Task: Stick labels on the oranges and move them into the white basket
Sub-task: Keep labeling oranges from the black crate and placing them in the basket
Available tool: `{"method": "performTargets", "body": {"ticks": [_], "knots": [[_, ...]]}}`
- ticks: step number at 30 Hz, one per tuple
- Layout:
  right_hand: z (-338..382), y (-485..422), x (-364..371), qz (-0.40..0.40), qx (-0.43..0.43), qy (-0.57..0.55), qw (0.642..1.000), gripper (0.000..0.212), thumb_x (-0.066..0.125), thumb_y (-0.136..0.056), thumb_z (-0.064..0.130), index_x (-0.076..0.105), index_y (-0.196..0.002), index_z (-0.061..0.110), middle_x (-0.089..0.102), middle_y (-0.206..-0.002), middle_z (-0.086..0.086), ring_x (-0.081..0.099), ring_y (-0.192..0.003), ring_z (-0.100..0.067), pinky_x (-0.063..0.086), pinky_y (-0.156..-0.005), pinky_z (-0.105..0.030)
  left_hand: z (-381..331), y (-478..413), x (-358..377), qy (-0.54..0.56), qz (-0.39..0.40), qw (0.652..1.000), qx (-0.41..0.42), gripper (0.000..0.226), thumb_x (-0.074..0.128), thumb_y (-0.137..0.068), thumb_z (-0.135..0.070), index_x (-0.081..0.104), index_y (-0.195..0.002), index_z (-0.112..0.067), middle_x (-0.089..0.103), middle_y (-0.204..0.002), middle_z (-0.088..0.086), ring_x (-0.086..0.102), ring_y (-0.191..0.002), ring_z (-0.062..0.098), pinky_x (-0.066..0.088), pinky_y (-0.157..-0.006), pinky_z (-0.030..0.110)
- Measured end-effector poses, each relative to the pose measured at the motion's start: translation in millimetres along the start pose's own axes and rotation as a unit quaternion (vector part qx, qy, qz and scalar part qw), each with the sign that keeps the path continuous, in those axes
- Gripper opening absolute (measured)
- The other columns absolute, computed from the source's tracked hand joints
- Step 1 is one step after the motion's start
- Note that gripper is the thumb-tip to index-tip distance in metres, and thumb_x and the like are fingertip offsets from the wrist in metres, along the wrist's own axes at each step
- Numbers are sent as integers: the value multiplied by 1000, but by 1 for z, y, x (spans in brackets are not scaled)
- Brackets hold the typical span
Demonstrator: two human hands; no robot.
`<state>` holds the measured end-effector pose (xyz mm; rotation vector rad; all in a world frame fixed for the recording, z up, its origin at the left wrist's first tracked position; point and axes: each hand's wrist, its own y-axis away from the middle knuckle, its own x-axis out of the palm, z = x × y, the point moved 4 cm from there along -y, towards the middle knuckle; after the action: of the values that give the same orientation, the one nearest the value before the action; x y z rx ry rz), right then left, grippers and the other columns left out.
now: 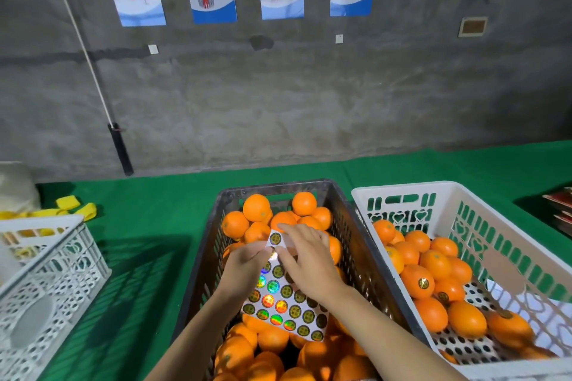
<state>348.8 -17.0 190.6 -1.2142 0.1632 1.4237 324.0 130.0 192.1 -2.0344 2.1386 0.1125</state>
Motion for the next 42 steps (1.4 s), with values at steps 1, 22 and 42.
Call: {"method": "performTargets", "body": {"ticks": [1, 22, 42], "knots": [[1, 0, -3, -22, -4, 2, 1000, 33, 47, -102, 41, 58, -132, 32, 56, -119, 12, 47, -112, -11, 25, -97, -28, 1, 0, 0, -9, -1, 1000, 8, 33, 47, -101, -13, 64, -73, -9, 68, -70, 16, 65, -64, 33, 51, -59, 33], [9, -1, -13, -20, -5, -33, 999, 20, 62, -98, 30, 74, -112, 24, 68, -108, 10, 56, -106, -12, 35, -96, -28, 7, -2, 4, 9, 18, 998, 53, 25, 49, -93, -10, 73, -91, -17, 74, -86, 10, 70, -77, 31, 56, -66, 39], [18, 3, -17, -72, -79, 0, 994, 8, 72, -90, 22, 76, -97, 21, 72, -96, 9, 63, -94, -16, 47, -83, -34, 21, -14, -8, 81, -75, 994, -22, 45, 64, -94, -21, 48, -54, -10, 50, -61, 13, 51, -61, 17, 44, -58, 25]]}}
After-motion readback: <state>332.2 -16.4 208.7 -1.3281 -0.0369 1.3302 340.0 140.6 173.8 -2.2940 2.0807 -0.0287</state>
